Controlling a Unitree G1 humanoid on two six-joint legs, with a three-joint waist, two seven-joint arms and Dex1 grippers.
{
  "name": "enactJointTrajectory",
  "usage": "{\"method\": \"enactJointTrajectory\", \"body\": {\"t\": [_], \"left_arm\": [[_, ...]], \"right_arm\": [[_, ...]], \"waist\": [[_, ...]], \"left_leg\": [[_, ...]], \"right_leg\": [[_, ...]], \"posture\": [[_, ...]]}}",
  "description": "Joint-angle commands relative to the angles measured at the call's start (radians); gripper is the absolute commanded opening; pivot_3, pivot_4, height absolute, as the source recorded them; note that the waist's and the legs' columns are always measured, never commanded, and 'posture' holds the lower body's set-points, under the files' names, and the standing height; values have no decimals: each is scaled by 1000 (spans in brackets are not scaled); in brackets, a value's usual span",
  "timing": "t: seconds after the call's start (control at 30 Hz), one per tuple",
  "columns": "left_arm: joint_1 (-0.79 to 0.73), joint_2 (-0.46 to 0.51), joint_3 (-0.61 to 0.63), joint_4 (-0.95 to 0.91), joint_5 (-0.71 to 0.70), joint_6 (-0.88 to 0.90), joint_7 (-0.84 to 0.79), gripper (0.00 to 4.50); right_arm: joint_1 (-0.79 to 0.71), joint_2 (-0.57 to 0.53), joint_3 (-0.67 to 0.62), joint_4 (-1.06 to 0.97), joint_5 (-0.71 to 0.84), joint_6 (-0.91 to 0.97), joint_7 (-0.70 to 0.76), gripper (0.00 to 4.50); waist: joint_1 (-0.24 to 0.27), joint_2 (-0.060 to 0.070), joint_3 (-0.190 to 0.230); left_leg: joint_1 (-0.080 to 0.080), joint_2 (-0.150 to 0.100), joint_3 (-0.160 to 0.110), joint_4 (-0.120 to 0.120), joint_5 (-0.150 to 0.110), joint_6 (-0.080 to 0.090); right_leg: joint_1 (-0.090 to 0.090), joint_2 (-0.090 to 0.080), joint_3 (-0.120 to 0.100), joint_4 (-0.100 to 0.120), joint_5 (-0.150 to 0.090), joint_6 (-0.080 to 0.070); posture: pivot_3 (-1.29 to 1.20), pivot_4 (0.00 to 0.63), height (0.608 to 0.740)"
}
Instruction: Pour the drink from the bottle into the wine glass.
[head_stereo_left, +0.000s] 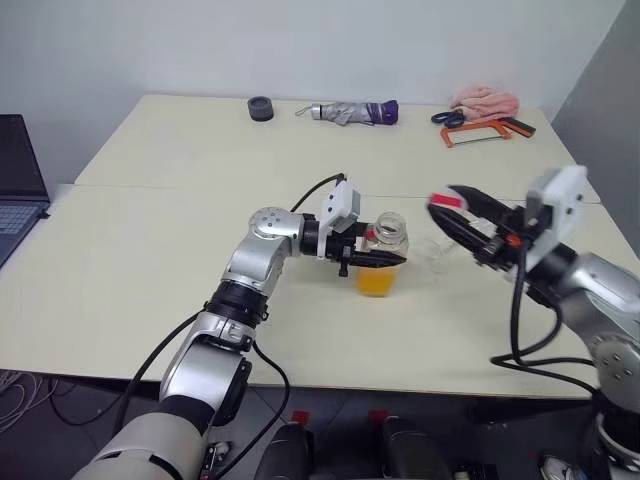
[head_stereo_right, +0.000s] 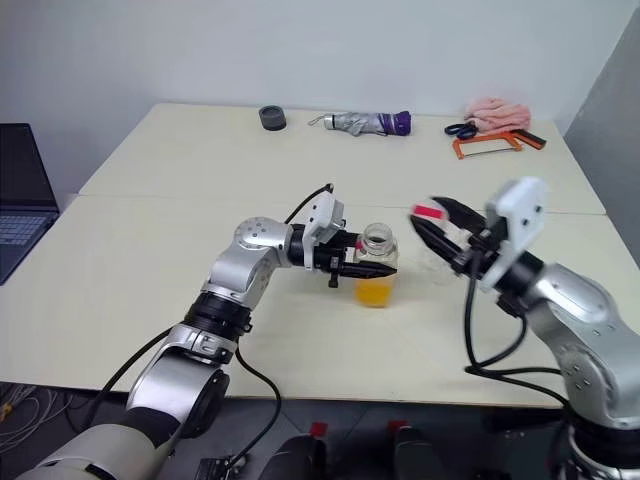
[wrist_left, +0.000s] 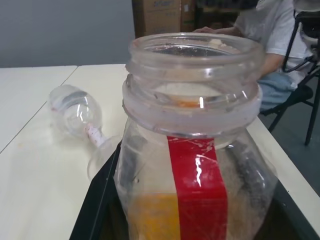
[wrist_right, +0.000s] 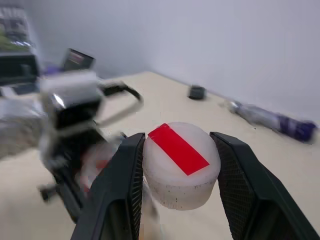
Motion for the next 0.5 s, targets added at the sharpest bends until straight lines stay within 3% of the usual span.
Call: {"method": "enactJointTrajectory", "body": {"t": [0.03,0.23,0.37,0.5], "left_arm": [[-13,3,27,-41,-24,-8,8,1741],[-17,17,38,-36,-30,-5,11,1741],[-17,23,47,-39,-29,-2,22,1741],[-11,41,67,-51,-35,11,48,1741]], "right_arm": [[111,-23,-71,-11,-65,-45,-9,1742],[311,-1,-27,162,-283,-137,-63,1742],[312,56,-24,287,-308,-96,-112,3100],[305,63,-61,279,-288,-82,-103,4500]], "waist": [[0,0,0],[-4,0,0],[-5,1,0],[-5,1,0]], "left_leg": [[0,0,0,0,0,0],[1,-1,3,0,0,0],[3,0,4,-1,0,0],[3,0,3,-1,0,0]], "right_leg": [[0,0,0,0,0,0],[1,2,1,0,0,0],[1,3,2,1,0,0],[1,3,3,1,0,0]], "posture": [[0,150,740],[0,150,740],[0,150,740],[0,150,740]]}}
